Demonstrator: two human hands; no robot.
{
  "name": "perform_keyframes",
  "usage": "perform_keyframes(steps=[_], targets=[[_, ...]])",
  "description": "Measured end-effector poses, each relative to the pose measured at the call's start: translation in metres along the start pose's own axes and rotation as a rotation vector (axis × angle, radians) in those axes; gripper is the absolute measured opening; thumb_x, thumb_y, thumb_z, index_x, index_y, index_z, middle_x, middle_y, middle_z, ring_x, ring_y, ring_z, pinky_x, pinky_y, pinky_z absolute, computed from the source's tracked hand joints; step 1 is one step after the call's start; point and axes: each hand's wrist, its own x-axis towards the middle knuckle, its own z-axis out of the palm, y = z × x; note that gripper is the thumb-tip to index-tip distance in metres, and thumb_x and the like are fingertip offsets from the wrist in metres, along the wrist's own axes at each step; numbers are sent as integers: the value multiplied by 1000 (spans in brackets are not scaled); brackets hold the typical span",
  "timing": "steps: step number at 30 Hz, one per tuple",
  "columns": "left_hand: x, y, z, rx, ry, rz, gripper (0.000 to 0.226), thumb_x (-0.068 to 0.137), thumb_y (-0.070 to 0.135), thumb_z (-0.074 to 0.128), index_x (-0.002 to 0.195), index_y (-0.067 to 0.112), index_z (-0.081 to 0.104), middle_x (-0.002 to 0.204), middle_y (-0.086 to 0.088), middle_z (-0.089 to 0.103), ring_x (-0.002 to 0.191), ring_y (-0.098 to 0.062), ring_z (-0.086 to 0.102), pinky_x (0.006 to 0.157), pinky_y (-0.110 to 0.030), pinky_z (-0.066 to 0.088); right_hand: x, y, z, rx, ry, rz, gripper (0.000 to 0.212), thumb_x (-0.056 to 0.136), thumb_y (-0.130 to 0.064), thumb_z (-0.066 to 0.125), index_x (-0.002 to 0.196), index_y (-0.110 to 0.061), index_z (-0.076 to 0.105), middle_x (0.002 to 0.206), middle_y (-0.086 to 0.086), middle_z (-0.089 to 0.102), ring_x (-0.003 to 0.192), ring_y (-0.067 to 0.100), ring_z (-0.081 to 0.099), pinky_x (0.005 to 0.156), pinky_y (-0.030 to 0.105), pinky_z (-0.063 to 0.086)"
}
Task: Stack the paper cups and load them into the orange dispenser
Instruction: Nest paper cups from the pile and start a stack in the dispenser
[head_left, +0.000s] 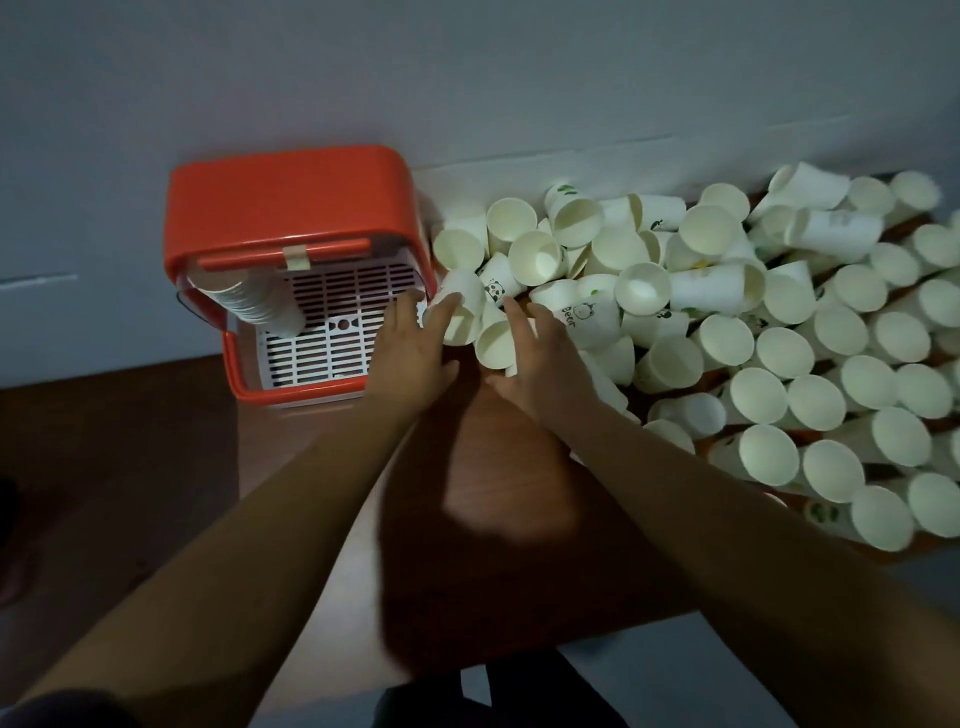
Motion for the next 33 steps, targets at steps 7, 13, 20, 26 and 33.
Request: perform_keyframes(steps=[7,13,20,26,33], targets=[[8,3,20,61,40,29,83,67,13,78,142,14,42,127,-24,46,108,-39,50,84,-47,51,20,3,23,-119,-27,-28,69,73,-22,74,135,-9,47,116,13,54,103,30,53,90,41,47],[8,6,27,-11,123,-12,61,77,20,75,131,11,50,118,-21,49,103,-38,52,82,-45,51,22,15,23,-93,-33,-113,40,77,-8,67,116,-8,57,104,11,55,93,27,54,82,38,50],[-12,11,20,-164,0,-71,48,83,6,69,130,7,58,123,-19,54,110,-38,55,93,-40,47,20,20,13,30,-91,-157,16,76,0,65,89,-9,66,86,8,60,79,27,58,66,35,45],[-48,4,3,-335,50,-199,38,86,-6,58,120,7,69,110,-13,66,99,-27,61,82,-19,35,-6,19,2,173,-249,-113,20,93,-23,54,106,-24,70,98,0,65,90,22,60,76,37,50],[-119,-23,11,-295,5,-333,40,87,-3,61,123,14,69,111,-10,67,85,-26,64,77,-25,44,-39,-10,16,117,-355,-134,29,92,-13,53,115,-21,69,107,6,61,98,26,60,71,29,43]])
